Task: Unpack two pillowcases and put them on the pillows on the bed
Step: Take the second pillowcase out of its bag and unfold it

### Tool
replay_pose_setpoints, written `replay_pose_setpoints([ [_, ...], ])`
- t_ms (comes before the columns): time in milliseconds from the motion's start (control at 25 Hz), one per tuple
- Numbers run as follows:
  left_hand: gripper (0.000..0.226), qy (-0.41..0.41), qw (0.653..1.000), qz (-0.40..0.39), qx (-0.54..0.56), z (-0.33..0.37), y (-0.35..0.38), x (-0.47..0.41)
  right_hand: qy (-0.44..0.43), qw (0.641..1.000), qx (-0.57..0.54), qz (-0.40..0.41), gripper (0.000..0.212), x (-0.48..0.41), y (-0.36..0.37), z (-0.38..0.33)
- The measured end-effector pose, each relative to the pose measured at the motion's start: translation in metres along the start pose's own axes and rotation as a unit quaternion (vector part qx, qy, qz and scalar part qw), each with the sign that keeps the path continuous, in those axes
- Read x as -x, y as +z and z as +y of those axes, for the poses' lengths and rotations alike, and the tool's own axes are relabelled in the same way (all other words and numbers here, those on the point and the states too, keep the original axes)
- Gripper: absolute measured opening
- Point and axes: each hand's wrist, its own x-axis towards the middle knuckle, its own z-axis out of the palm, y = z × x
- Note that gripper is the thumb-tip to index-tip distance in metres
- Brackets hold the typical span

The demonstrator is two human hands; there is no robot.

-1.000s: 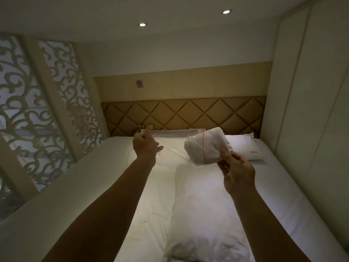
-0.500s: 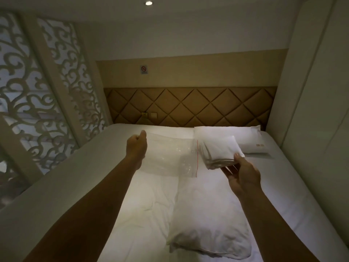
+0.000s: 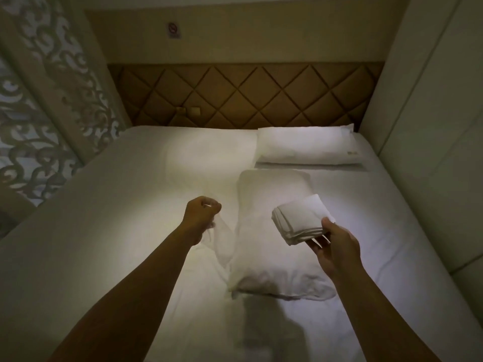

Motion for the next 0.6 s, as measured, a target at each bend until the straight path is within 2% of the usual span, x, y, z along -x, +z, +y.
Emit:
replay_pose_setpoints([
  [160, 0.017, -0.003, 0.994, 0.07, -0.087, -0.032, 0.009, -0.012, -0.002, 1.0, 0.007, 0.025, 0.032, -0.002, -0.032, -0.001],
  [360, 0.012, -0.118, 0.979, 0.159, -0.038, -0.099, -0.017, -0.043, 0.04, 0.996, 0.039, 0.064, 0.031, -0.015, -0.05, 0.034],
  [520, 0.027, -0.162, 0.95, 0.265, 0.029, -0.16, -0.066, -0.08, 0.066, 0.991, 0.072, 0.09, 0.035, -0.025, -0.048, 0.082],
  [600, 0.049, -0.224, 0.94, 0.247, 0.073, -0.192, -0.094, -0.096, 0.069, 0.99, 0.08, 0.095, 0.036, -0.029, -0.048, 0.104],
])
